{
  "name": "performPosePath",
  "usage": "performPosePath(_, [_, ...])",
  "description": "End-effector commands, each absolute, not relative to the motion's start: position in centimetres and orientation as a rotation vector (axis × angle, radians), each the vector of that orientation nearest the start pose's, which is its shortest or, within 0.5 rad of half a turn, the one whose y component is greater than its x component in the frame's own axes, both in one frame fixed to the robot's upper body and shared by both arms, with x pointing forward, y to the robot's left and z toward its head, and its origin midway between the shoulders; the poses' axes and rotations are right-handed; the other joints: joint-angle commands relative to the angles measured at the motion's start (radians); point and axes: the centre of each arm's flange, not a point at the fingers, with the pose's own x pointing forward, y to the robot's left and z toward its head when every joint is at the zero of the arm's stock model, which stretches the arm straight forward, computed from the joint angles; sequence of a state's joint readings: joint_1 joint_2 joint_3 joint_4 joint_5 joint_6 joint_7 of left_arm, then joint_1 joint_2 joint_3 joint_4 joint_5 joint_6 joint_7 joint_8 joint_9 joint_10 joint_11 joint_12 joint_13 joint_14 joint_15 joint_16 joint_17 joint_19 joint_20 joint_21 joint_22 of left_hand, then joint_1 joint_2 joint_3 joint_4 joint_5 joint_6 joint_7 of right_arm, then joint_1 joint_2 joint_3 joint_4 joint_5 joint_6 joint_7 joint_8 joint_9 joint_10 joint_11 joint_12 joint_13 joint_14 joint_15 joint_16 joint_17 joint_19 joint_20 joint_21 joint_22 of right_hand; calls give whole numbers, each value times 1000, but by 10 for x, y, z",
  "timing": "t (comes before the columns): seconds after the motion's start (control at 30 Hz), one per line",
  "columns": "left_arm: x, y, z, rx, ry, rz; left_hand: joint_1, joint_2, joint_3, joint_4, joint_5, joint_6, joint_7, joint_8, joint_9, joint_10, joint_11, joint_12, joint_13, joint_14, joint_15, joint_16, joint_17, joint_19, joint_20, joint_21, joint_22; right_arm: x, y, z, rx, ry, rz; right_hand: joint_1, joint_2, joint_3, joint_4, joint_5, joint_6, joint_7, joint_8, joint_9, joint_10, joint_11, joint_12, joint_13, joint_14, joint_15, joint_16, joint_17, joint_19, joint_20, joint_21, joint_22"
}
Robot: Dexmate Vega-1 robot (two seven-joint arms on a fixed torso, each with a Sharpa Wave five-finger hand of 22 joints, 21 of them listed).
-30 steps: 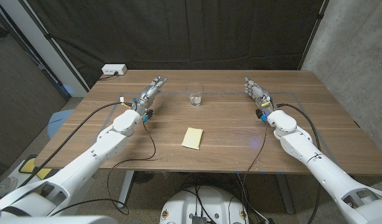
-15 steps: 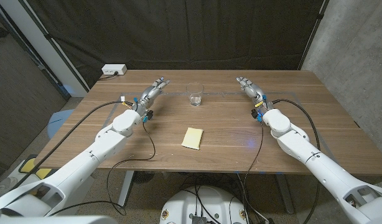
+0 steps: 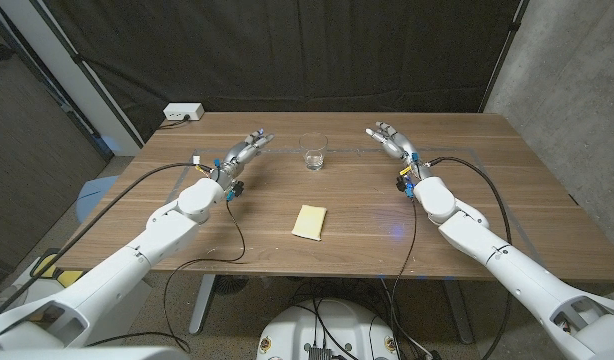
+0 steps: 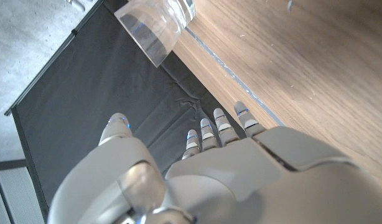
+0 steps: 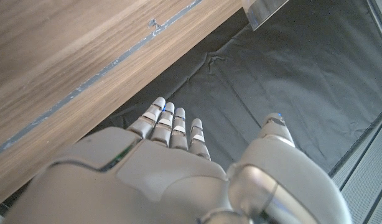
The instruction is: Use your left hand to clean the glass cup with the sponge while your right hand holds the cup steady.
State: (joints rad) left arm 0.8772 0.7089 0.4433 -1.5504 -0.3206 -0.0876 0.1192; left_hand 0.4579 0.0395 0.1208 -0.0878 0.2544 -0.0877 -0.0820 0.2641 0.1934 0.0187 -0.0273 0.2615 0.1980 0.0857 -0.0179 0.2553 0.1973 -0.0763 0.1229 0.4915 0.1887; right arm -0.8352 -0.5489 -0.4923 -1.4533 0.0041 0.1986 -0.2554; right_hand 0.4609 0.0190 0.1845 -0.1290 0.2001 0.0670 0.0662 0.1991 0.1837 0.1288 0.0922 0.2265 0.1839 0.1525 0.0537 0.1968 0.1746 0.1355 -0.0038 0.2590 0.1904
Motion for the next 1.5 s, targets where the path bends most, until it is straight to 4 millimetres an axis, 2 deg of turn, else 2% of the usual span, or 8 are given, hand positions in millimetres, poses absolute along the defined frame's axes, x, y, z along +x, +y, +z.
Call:
performPosePath(0.03, [610,278,-22,582,-516,-158,13,-12,-1,-9,-4,-13,4,-6,2,-14,-3,-7,4,-1,3,-1,3,-5,7,-5,3,626,-205,-19,-689,-729,39,9,-17,-2,-11,10,-5,24,-1,5,-26,7,-12,5,-7,-14,-9,2,1,-10,-1,3])
performPosePath(0.47, [591,284,-29,671,-494,-232,29,-40,-16,-23,-6,14,31,-2,5,-27,12,-17,8,-41,17,-18,12,-29,7,-22,3,632,-179,-20,-758,-656,145,3,-86,-48,-12,32,-52,40,-11,10,-103,14,-34,7,-88,24,-25,5,-51,20,-31,3])
performPosePath(0.8, [577,279,-27,770,-486,-291,44,-69,-31,-35,-1,16,39,-5,8,-52,-3,-29,11,-59,20,-24,19,-28,-2,-29,3,643,-160,-19,-817,-607,214,18,-117,-75,-12,63,-128,56,-19,13,-183,31,-43,10,-166,48,-27,6,-104,41,-53,5])
performPosePath(0.9, [572,278,-26,789,-492,-306,51,-75,-34,-39,1,16,38,-6,9,-59,0,-31,12,-70,25,-28,21,-34,-2,-33,3,646,-154,-20,-822,-604,225,20,-119,-78,-11,67,-132,58,-18,14,-188,32,-41,10,-172,49,-26,6,-112,45,-56,5])
performPosePath(1.03, [564,276,-25,828,-505,-326,65,-82,-36,-45,7,13,22,-10,9,-59,-30,-31,14,-79,21,-30,24,-38,1,-38,4,650,-147,-20,-826,-596,236,21,-121,-81,-11,70,-137,59,-18,14,-194,32,-41,10,-179,51,-26,7,-117,45,-57,5])
performPosePath(1.23, [557,274,-22,896,-496,-367,91,-89,-40,-53,17,-13,-14,-25,9,-81,-25,-38,17,-120,21,-42,30,-57,-8,-51,5,656,-136,-22,-827,-591,252,22,-123,-84,-10,74,-141,60,-17,14,-199,33,-40,11,-185,49,-25,7,-121,43,-58,6])
performPosePath(1.37, [554,274,-21,917,-492,-379,100,-90,-41,-55,21,-22,-17,-30,9,-89,-18,-40,18,-133,22,-46,32,-59,-10,-54,5,659,-130,-25,-826,-591,259,25,-126,-87,-11,79,-145,61,-15,14,-201,30,-37,11,-187,41,-23,7,-118,30,-56,6])
performPosePath(1.5, [551,274,-20,942,-484,-397,117,-90,-40,-60,27,-19,0,-30,10,-96,-11,-42,19,-146,20,-48,33,-61,-16,-57,5,662,-126,-29,-815,-592,254,33,-130,-91,-12,86,-166,66,-19,15,-204,28,-35,12,-187,36,-20,7,-117,22,-54,6])
